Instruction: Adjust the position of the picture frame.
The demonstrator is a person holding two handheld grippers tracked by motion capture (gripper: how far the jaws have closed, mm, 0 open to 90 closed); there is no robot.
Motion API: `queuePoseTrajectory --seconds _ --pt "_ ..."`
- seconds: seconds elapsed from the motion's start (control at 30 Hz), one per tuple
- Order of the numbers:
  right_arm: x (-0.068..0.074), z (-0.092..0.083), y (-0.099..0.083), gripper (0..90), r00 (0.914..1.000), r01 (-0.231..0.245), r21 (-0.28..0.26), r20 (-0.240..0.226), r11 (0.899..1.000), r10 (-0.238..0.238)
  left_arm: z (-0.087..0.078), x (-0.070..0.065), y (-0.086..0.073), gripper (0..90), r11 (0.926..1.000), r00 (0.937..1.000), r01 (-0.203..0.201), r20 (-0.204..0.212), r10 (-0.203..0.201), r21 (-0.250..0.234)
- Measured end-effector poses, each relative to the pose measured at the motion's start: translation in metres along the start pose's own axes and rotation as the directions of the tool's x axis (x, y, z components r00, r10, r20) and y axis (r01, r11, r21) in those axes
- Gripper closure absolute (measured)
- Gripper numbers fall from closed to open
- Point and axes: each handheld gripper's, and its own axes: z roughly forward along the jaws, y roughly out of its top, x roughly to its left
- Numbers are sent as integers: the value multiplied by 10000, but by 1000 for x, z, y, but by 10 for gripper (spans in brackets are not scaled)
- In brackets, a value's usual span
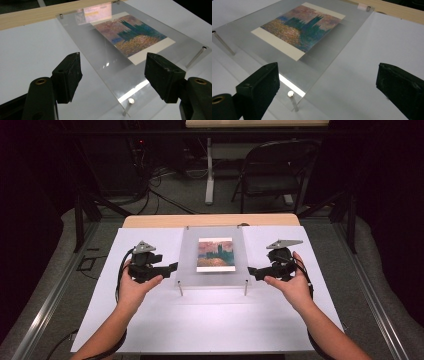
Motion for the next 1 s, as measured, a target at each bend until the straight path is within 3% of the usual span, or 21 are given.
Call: queuePoseTrajectory --seconds 0.13,0.37,0.63,1.0 --pt "-4 5 11 67 10000 0 -51 60 10000 0 7 4 10 296 9999 9999 138 29 -139 61" --pt "-14 18 30 118 9989 -477 -185 37 9987 478 24 18 26 296 9979 9980 628 -58 -627 154" --pt "-30 35 53 142 9967 -781 -144 227 9968 784 44 33 44 299 9979 9985 469 -290 -457 447" --pt "-42 70 71 147 9929 -1178 23 165 9930 1178 78 43 63 309 9969 9977 628 -272 -615 473"
